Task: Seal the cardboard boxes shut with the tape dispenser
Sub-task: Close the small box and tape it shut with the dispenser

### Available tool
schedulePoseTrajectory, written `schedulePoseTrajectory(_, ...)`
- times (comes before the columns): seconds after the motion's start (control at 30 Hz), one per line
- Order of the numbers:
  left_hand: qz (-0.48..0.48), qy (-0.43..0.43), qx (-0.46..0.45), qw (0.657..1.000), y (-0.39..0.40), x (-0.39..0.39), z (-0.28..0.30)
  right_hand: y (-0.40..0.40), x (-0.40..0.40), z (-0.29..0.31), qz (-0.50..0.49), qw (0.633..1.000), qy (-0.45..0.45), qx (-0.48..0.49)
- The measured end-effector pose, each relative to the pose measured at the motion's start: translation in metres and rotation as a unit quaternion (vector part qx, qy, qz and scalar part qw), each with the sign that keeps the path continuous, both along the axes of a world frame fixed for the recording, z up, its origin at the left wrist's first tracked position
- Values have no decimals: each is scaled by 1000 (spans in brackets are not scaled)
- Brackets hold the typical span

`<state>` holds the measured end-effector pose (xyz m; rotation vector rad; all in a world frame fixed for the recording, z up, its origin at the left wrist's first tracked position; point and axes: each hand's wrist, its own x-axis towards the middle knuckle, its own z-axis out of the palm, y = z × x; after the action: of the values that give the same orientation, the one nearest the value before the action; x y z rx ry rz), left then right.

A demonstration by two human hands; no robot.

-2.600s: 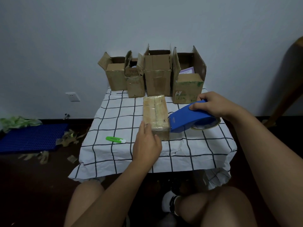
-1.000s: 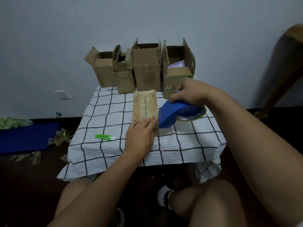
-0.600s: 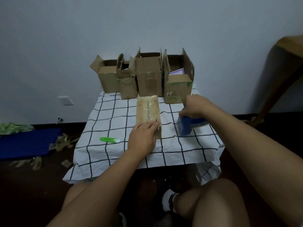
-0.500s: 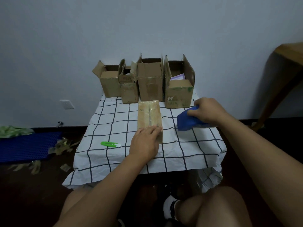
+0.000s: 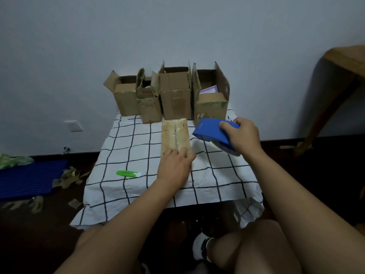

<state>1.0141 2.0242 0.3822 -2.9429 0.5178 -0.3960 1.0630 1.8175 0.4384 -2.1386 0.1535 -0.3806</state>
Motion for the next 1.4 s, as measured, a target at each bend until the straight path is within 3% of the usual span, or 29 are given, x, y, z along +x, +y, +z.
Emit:
schedulePoseTrajectory(0.23,-15,14,-131,991,17,-7,-4,15,1,-13,12,979,21,204)
schedulePoseTrajectory(0.43,-21,21,-152,988,36,-12,-9,52,9,-15,29,952,29,303)
schedulePoseTrajectory(0.73,-51,5,-259,964,50,-15,-16,84,13,-16,52,958,29,280)
schedulePoseTrajectory(0.93,22,-85,-411,907,43,-16,-28,90,11,-10,59,972,27,225)
schedulePoseTrajectory(1.13,61,-75,-435,895,46,-8,-33,86,9,-11,53,968,32,244)
schedulePoseTrajectory(1.27,33,-49,-438,897,61,-2,-30,89,10,-10,59,972,31,227)
schedulePoseTrajectory(1.4,12,-2,-485,874,72,-1,-30,87,11,-11,54,968,37,241)
